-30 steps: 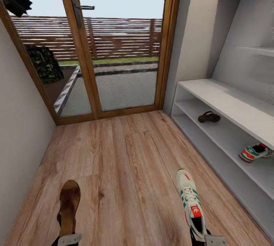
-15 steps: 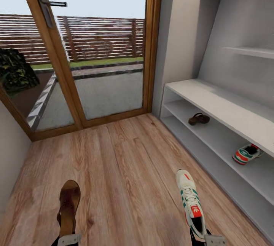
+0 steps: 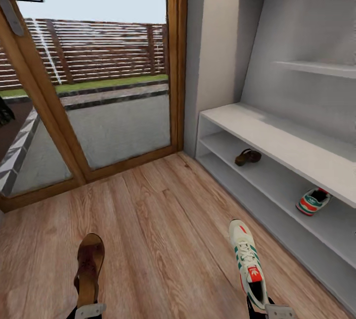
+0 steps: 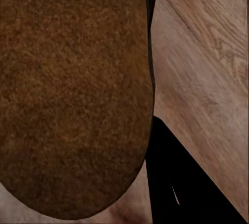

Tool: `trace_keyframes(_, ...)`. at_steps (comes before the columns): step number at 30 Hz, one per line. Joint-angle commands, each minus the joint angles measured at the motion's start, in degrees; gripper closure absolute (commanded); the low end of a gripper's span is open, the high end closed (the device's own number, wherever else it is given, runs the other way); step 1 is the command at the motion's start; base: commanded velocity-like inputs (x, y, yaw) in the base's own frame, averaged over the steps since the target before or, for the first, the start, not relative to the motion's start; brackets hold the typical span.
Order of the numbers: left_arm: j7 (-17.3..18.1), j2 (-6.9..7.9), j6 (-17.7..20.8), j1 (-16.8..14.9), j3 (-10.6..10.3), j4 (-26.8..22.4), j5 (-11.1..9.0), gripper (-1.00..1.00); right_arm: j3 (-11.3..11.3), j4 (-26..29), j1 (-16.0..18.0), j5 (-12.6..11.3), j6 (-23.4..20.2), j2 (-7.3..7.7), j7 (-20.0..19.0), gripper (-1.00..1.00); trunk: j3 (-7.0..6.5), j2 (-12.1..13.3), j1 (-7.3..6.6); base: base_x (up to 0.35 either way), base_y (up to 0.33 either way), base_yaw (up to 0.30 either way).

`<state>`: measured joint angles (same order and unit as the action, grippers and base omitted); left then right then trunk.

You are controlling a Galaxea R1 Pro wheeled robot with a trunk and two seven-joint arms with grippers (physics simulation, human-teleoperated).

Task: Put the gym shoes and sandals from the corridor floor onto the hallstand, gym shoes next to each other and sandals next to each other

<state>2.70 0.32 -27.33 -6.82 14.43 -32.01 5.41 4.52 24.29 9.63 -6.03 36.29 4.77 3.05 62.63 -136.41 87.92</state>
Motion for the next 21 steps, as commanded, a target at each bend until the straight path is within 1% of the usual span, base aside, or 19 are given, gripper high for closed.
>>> trace_keyframes(1, 0.2, -0.06, -0.2, 0.0, 0.4, 0.0, 0.7, 1.0, 0.5, 0.0, 0.0, -0.6, 0.2, 0.06, 0.3, 1.0, 0.04, 0.0, 0.02, 0.297, 0.182, -0.262)
trace_keyframes(16, 0.2, -0.06, -0.1, 0.0, 0.4, 0.0, 0.7, 1.0, 0.5, 0.0, 0.0, -0.6, 0.2, 0.11, 0.3, 1.0, 0.04, 0.0, 0.02, 0.287, 0.182, -0.262)
trace_keyframes(21, 0.2, -0.06, -0.1, 0.0, 0.4, 0.0, 0.7, 1.0, 0.5, -0.1, 0.0, -0.6, 0.2, 0.11, 0.3, 1.0, 0.04, 0.0, 0.02, 0.186, 0.144, -0.262)
